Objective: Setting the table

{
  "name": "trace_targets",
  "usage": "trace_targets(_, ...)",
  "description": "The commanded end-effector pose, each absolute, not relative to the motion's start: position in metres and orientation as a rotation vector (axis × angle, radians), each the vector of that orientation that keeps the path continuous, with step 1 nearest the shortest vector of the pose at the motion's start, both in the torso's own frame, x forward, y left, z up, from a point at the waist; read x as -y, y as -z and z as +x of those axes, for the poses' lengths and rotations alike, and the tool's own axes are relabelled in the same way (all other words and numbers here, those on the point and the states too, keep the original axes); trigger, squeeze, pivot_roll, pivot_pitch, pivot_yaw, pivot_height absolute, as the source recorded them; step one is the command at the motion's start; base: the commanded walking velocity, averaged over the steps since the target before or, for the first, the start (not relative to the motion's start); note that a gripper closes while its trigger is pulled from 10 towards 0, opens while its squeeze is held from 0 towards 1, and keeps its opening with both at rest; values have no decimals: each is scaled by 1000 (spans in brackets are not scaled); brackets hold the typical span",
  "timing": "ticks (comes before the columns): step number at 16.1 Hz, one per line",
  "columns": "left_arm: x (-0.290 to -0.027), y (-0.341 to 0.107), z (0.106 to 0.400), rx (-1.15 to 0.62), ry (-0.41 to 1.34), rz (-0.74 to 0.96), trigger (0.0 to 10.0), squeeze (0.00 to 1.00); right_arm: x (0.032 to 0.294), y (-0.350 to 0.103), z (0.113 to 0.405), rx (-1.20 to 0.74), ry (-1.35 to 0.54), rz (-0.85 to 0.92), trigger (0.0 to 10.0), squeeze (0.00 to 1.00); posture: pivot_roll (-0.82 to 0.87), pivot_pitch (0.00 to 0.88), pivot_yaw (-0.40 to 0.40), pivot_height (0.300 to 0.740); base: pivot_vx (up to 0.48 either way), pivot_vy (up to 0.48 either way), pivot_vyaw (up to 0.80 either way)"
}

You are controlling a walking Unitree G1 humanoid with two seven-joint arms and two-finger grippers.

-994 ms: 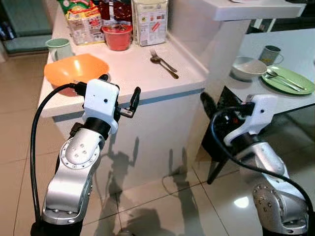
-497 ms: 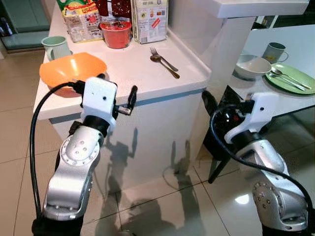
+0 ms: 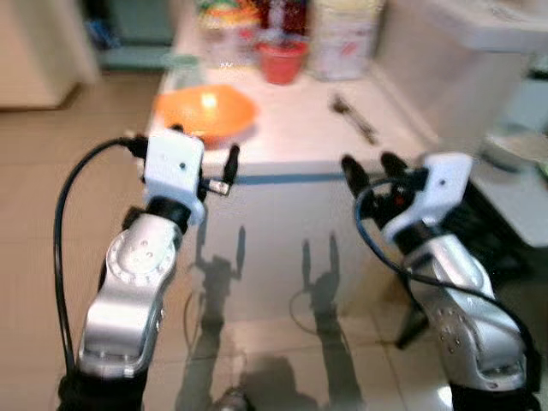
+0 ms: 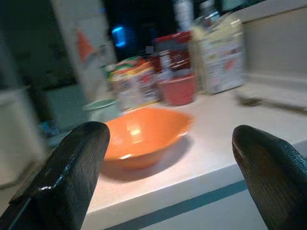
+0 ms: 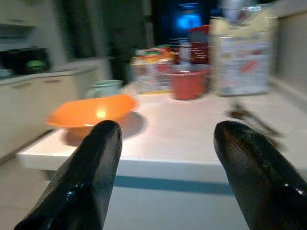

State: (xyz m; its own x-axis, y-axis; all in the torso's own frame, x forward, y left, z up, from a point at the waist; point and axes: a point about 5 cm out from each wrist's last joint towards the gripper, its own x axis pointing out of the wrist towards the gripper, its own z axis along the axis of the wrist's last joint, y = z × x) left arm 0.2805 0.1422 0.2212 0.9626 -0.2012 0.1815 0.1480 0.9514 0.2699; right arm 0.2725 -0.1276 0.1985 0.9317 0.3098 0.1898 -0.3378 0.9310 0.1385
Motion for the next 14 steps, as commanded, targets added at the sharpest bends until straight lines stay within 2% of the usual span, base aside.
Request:
trace_targets(1, -138, -219, 281, 217, 200, 277, 10000, 0, 136, -193, 272, 149, -294, 159, 10000, 0, 38, 0, -14, 740, 0, 0, 800)
trace_targets(5, -129, -222, 285, 230, 250, 258, 10000, 0, 154, -191, 278, 149, -161, 168, 10000, 0, 34, 0, 0, 740, 0, 0, 800)
trace_targets(9, -126, -227, 292, 251, 266, 255, 10000, 0, 151, -196, 276, 159, -176, 166, 10000, 0, 38, 0, 2, 740, 0, 0, 0)
trace_targets(14, -129, -226, 294, 243, 272, 246, 10000, 0, 144, -200, 277, 165, -189, 178, 10000, 0, 38, 0, 4, 740, 318, 0, 0)
